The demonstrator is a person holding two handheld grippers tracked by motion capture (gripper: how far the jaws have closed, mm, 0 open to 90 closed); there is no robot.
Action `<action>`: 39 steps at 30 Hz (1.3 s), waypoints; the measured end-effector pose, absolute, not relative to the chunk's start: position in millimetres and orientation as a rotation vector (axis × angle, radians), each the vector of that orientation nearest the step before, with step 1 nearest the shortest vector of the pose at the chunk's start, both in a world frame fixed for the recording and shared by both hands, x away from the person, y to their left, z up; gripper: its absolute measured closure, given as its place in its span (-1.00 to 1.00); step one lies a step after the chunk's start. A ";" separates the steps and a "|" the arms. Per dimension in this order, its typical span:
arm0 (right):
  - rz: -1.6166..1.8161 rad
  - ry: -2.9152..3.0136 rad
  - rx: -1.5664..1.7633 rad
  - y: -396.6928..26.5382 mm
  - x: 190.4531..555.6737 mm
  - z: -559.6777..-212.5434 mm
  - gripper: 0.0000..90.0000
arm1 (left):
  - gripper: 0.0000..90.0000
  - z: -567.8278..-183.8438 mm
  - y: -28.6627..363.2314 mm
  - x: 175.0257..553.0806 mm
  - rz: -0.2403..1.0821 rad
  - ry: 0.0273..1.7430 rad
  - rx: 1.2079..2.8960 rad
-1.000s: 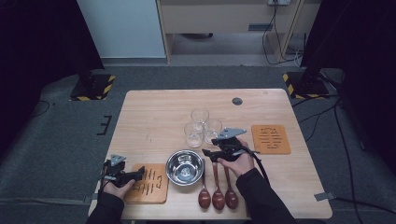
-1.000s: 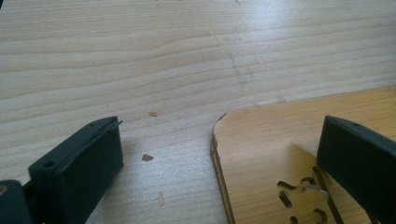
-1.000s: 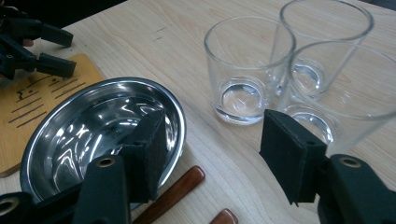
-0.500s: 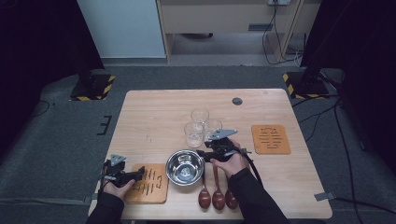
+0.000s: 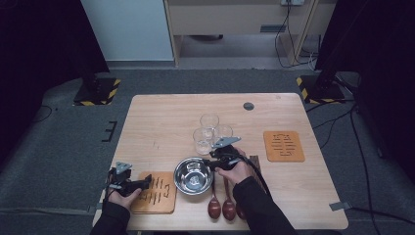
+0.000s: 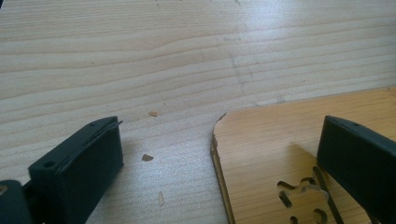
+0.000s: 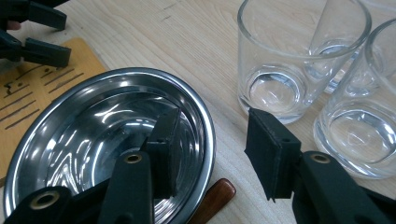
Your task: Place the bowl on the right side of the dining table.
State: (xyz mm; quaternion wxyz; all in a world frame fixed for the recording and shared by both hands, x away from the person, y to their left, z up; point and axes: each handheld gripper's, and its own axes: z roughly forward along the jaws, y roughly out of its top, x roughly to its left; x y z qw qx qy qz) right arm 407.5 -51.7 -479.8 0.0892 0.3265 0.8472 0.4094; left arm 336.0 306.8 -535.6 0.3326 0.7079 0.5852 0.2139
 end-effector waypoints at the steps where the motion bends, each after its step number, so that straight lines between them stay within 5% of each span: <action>1: 1.215 2.520 0.975 -51.0 408.1 -481.1 0.25 | -1.00 -535.6 306.8 336.1 0.559 1.528 1.850; 39: 1.091 2.635 1.131 -35.8 416.5 -509.4 0.55 | -1.00 -535.6 306.9 336.0 0.559 1.528 1.850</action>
